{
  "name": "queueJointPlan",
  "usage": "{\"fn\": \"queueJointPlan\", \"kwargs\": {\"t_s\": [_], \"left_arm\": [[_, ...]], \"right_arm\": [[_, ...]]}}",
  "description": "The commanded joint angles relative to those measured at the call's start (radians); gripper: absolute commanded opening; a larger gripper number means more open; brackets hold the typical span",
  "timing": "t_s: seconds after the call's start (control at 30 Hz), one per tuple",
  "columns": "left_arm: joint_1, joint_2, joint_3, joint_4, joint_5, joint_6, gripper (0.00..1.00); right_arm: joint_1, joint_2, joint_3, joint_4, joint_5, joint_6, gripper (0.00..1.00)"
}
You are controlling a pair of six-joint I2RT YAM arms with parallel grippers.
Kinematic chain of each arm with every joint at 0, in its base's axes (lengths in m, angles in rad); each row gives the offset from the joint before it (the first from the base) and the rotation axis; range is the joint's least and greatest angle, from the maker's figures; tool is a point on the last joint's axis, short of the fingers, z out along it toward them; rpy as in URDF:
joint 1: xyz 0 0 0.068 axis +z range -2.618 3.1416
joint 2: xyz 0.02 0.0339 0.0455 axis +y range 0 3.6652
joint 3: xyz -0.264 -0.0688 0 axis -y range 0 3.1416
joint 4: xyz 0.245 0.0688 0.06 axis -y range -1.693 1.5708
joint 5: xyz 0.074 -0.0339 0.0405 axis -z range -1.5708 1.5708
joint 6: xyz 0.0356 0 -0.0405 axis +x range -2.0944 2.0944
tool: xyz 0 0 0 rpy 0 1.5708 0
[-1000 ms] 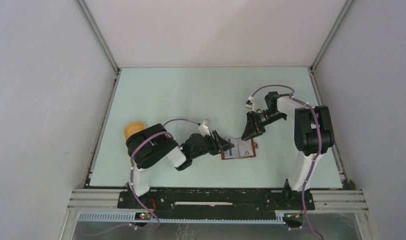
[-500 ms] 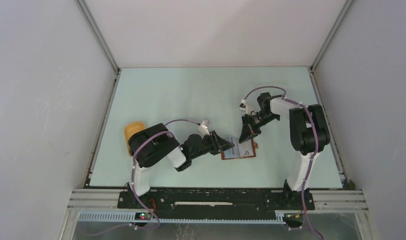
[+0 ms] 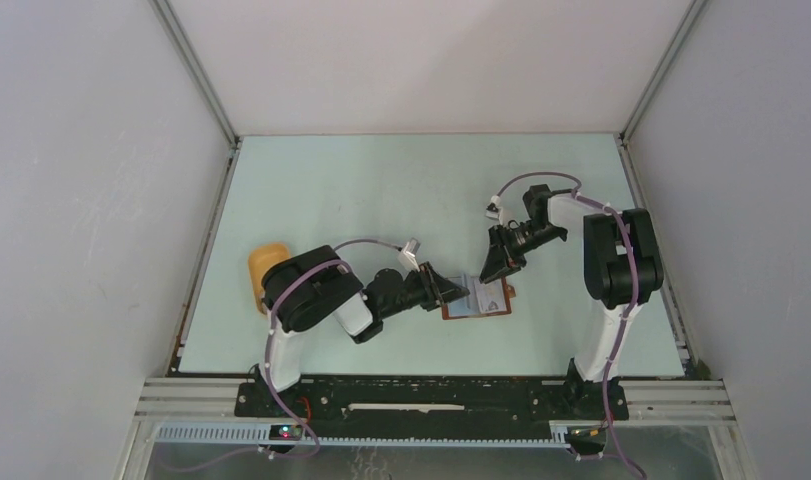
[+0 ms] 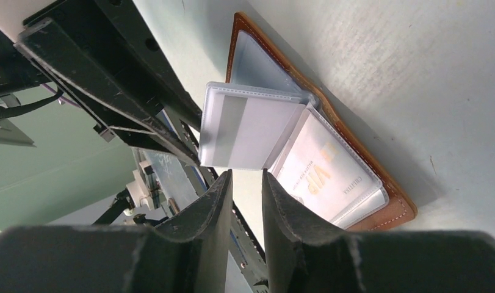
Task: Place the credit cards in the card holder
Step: Turn over the card slot in the card holder.
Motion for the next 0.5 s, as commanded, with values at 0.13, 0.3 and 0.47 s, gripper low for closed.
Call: {"fn": "queueJointPlan", "kwargs": {"t_s": [0.13,0.3,0.47], "left_arm": [[0.01,0.024,0.029,0.067,0.017,-0.018,0.28],[0.009,0.029,0.037,0.077,0.028,-0.025,0.26],[0.009,0.028,0.044,0.077,0.029,-0.028,0.3]], "right_arm": [[0.002,0.009,-0.003,-0.02,-0.03,-0.016,0.33],[0.0,0.01,-0.003,-0.028,-0.043,-0.023,0.35],[-0.007,0.024,-0.002,-0.035,-0.073,-0.021,0.37]]}}
